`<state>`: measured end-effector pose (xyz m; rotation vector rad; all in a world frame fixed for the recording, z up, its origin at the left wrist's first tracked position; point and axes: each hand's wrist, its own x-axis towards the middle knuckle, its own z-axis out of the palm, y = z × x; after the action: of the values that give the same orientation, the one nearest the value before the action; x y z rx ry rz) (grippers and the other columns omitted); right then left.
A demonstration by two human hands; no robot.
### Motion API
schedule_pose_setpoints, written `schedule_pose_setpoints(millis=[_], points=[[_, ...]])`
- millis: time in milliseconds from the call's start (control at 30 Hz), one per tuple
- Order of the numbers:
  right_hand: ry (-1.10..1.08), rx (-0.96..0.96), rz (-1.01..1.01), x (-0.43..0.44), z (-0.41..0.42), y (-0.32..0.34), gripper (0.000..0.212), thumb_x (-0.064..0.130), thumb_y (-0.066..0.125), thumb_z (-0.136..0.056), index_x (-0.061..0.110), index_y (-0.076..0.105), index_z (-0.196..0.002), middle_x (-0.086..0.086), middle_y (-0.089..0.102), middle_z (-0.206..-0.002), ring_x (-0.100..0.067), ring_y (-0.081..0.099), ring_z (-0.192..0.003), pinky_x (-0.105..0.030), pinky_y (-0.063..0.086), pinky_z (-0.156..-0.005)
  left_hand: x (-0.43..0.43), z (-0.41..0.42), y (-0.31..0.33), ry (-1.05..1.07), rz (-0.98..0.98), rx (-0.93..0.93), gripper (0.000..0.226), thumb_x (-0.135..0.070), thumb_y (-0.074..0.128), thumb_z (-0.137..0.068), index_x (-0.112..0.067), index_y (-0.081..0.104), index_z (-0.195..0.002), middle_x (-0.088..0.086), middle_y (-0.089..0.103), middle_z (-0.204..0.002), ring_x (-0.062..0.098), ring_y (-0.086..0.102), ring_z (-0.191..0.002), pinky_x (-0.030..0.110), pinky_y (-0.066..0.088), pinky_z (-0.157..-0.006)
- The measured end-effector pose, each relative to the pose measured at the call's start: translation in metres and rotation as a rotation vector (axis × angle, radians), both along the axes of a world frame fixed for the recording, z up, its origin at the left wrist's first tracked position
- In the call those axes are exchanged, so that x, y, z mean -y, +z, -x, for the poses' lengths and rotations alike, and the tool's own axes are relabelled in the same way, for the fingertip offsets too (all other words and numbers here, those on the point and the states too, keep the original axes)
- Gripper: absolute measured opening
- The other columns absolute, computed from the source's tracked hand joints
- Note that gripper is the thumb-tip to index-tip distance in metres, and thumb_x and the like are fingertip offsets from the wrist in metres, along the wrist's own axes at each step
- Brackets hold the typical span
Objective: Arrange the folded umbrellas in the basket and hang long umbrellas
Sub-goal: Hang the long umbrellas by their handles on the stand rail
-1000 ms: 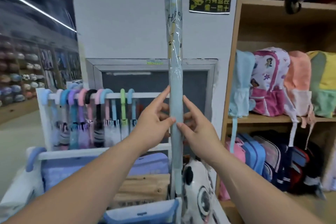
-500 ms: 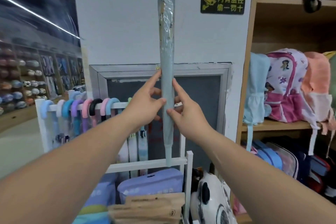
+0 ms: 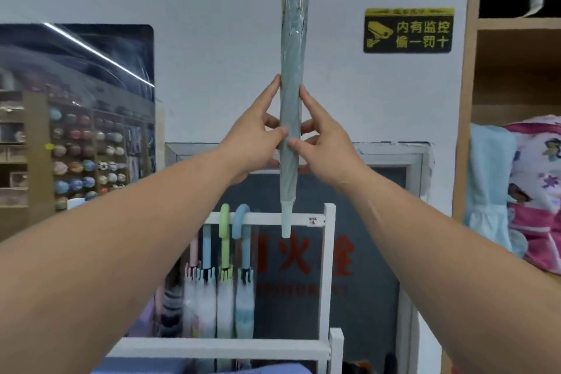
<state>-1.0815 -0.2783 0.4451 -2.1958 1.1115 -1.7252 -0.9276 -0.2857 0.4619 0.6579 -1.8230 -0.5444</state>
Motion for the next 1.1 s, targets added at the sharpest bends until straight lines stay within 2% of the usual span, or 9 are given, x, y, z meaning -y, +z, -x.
schedule_pose_setpoints(millis=[100,267,400,600,700,800,900,967,1100], points=[[0.016,-0.006,0.008,0.013,-0.002,0.015,0.084,0.008,0.062,-0.096,0.062,0.023,-0.147,-0.004,0.059,-0.105,-0.024,0.072,-0.081,-0.039,0.063,-0.066,0.013,0.000,0.011,0.032,0.024,-0.003,0.081,-0.007,0.053,-0.101,-0.067,0.020,-0.145,0.014,0.061,-0.108,0.028,0.071,-0.096,0.047,0.064,-0.071],[-0.057,-0.025,0.048,0.040,-0.014,0.016,0.085,0.010,0.061,-0.096,0.067,0.020,-0.143,0.002,0.059,-0.102,-0.023,0.071,-0.079,-0.041,0.063,-0.074,0.037,-0.003,0.014,0.061,0.030,-0.021,0.083,-0.005,0.051,-0.101,-0.070,0.021,-0.142,0.016,0.059,-0.109,0.030,0.070,-0.099,0.048,0.063,-0.073],[-0.111,-0.029,0.068,0.054,-0.020,0.011,0.085,0.013,0.060,-0.097,0.069,0.016,-0.142,0.007,0.058,-0.103,-0.020,0.071,-0.079,-0.040,0.062,-0.078,0.056,-0.006,0.011,0.103,0.056,-0.013,0.083,-0.007,0.051,-0.101,-0.071,0.018,-0.142,0.011,0.062,-0.109,0.026,0.070,-0.098,0.045,0.062,-0.081],[-0.104,-0.033,0.038,0.066,-0.024,-0.002,0.086,0.009,0.058,-0.098,0.071,0.016,-0.141,0.007,0.057,-0.105,-0.016,0.069,-0.076,-0.038,0.062,-0.077,0.070,-0.008,-0.003,0.087,0.033,-0.037,0.084,-0.006,0.051,-0.101,-0.071,0.018,-0.142,0.010,0.062,-0.109,0.023,0.070,-0.093,0.035,0.064,-0.075],[-0.103,-0.060,0.020,0.072,-0.022,-0.021,0.085,0.009,0.057,-0.098,0.067,0.016,-0.144,0.008,0.057,-0.104,-0.015,0.066,-0.076,-0.038,0.062,-0.078,0.075,-0.007,-0.021,0.071,-0.029,-0.037,0.084,-0.007,0.052,-0.101,-0.072,0.018,-0.142,0.013,0.061,-0.110,0.027,0.070,-0.096,0.041,0.064,-0.072],[-0.083,-0.062,-0.025,0.078,-0.021,-0.042,0.086,0.008,0.057,-0.098,0.066,0.015,-0.146,0.010,0.058,-0.104,-0.014,0.066,-0.080,-0.039,0.062,-0.081,0.081,-0.010,-0.037,0.049,-0.093,-0.052,0.078,-0.011,0.054,-0.102,-0.070,0.023,-0.142,0.010,0.067,-0.104,0.025,0.071,-0.095,0.043,0.064,-0.075],[-0.083,-0.037,-0.052,0.083,-0.019,-0.058,0.085,0.008,0.056,-0.098,0.064,0.015,-0.147,0.010,0.058,-0.101,-0.009,0.060,-0.076,-0.041,0.060,-0.084,0.089,-0.012,-0.047,0.058,-0.107,-0.041,0.065,-0.023,0.057,-0.102,-0.065,0.030,-0.143,0.009,0.074,-0.097,0.028,0.072,-0.093,0.045,0.062,-0.082],[-0.083,-0.032,-0.065,0.085,-0.018,-0.063,0.085,0.007,0.056,-0.098,0.064,0.015,-0.147,0.010,0.058,-0.102,-0.010,0.060,-0.074,-0.041,0.060,-0.083,0.094,-0.012,-0.048,0.068,-0.121,-0.036,0.056,-0.029,0.059,-0.100,-0.059,0.039,-0.143,0.003,0.077,-0.098,0.020,0.074,-0.093,0.043,0.059,-0.089],[-0.117,-0.065,-0.094,0.087,-0.016,-0.072,0.087,0.009,0.058,-0.097,0.066,0.012,-0.146,0.004,0.061,-0.102,-0.019,0.061,-0.072,-0.042,0.061,-0.079,0.100,-0.012,-0.042,0.032,-0.162,-0.040,0.049,-0.027,0.063,-0.098,-0.047,0.049,-0.141,0.002,0.077,-0.102,0.015,0.074,-0.096,0.045,0.055,-0.098]])
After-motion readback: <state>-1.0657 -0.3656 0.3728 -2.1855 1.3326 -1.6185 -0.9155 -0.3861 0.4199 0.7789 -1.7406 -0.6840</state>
